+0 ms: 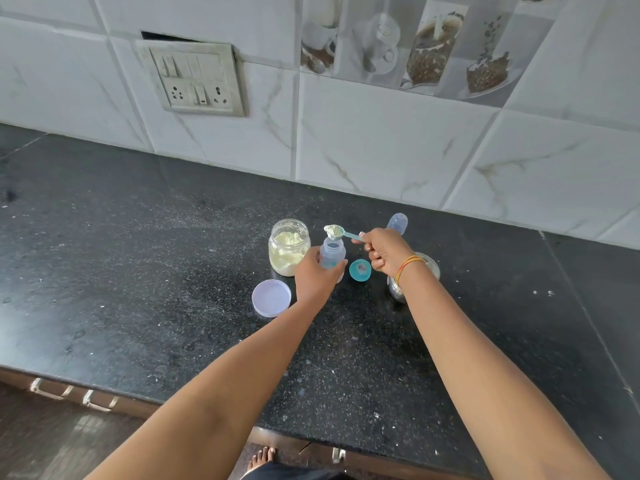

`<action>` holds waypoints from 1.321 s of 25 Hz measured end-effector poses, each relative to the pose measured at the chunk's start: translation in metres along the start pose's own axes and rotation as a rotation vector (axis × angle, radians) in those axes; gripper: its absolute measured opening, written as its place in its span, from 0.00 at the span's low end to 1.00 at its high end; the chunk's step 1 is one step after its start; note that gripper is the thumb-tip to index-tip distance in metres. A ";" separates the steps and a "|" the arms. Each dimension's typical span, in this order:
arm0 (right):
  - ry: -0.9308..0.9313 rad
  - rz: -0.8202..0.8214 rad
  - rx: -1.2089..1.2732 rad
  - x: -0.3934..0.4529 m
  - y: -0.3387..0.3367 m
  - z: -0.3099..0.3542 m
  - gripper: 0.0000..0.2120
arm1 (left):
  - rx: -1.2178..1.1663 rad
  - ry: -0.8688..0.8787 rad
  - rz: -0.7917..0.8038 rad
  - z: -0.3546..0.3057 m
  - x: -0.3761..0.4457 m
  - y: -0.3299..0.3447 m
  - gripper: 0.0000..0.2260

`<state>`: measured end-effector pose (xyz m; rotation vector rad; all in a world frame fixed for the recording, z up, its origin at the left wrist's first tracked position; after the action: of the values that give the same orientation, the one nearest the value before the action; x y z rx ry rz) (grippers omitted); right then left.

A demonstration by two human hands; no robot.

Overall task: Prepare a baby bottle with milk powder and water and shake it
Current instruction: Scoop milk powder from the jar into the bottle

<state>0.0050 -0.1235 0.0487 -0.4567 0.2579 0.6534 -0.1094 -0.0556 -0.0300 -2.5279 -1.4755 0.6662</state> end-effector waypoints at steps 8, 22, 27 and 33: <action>-0.185 0.035 0.199 -0.014 -0.004 0.046 0.12 | -0.038 0.211 -0.105 -0.037 -0.002 -0.036 0.15; -0.602 -0.123 -0.074 -0.037 0.032 0.098 0.15 | -0.023 0.314 -0.126 -0.067 0.011 -0.106 0.14; -0.788 -0.189 -0.254 -0.032 0.037 0.099 0.12 | -0.016 0.323 -0.107 -0.067 0.023 -0.107 0.18; -0.960 -0.278 -0.388 -0.022 0.041 0.095 0.11 | 0.005 0.320 -0.073 -0.066 0.042 -0.107 0.20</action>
<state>-0.0296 -0.0599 0.1259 -0.4880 -0.8408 0.5837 -0.1472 0.0412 0.0519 -2.4213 -1.4384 0.2384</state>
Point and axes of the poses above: each hand's wrist, its own x-axis towards the middle knuckle, its own y-axis out of the palm, z = x × y, the point moved 2 cm from there along x, towards the middle knuckle, and after that the axes turned 11 degrees about -y, right-handed, at the moved point
